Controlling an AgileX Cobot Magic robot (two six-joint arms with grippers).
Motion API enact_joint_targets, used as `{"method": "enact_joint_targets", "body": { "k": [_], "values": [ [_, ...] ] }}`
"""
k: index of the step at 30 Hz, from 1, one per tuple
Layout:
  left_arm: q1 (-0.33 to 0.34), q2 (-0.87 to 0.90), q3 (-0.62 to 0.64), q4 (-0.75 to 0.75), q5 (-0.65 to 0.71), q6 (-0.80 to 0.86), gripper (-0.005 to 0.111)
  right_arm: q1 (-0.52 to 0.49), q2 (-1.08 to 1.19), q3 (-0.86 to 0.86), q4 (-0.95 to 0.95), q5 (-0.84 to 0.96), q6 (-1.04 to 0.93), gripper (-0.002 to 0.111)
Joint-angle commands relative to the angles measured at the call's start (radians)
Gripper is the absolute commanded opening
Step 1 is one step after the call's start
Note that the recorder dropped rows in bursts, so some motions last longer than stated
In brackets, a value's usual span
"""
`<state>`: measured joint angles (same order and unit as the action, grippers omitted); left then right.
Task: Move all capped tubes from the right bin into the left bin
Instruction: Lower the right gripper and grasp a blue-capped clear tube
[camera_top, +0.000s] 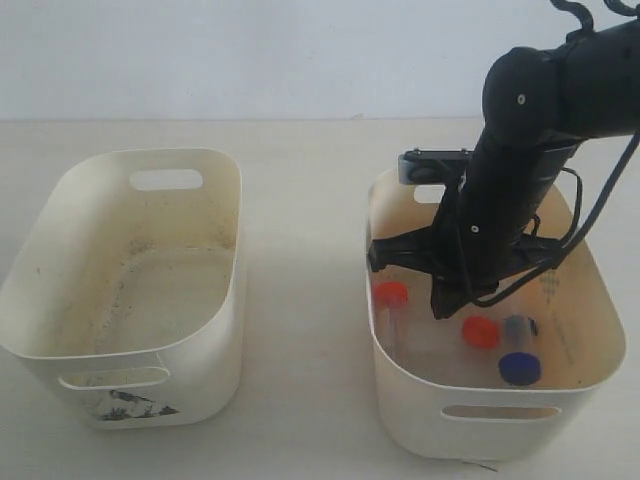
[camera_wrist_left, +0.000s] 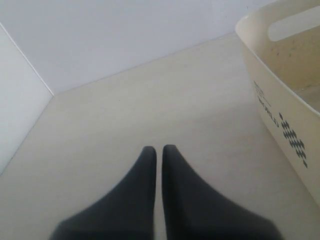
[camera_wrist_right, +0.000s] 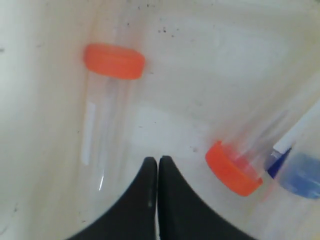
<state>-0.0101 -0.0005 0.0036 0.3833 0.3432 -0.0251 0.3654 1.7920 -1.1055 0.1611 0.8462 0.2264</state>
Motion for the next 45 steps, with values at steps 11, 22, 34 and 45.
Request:
{"method": "enact_joint_targets", "body": {
  "k": [11, 22, 34, 45],
  "values": [
    [0.000, 0.000, -0.004, -0.001, -0.002, -0.010, 0.004, 0.003, 0.011, -0.001, -0.007, -0.041, 0.009, 0.000],
    [0.000, 0.000, -0.004, -0.001, -0.002, -0.010, 0.004, 0.003, 0.056, -0.003, -0.010, -0.048, 0.141, 0.072],
    [0.000, 0.000, -0.004, -0.001, -0.002, -0.010, 0.004, 0.003, 0.056, -0.003, -0.016, -0.012, 0.214, 0.077],
    [0.000, 0.000, -0.004, -0.001, -0.002, -0.010, 0.004, 0.003, 0.125, -0.003, -0.020, -0.039, 0.219, 0.076]
  ]
}}
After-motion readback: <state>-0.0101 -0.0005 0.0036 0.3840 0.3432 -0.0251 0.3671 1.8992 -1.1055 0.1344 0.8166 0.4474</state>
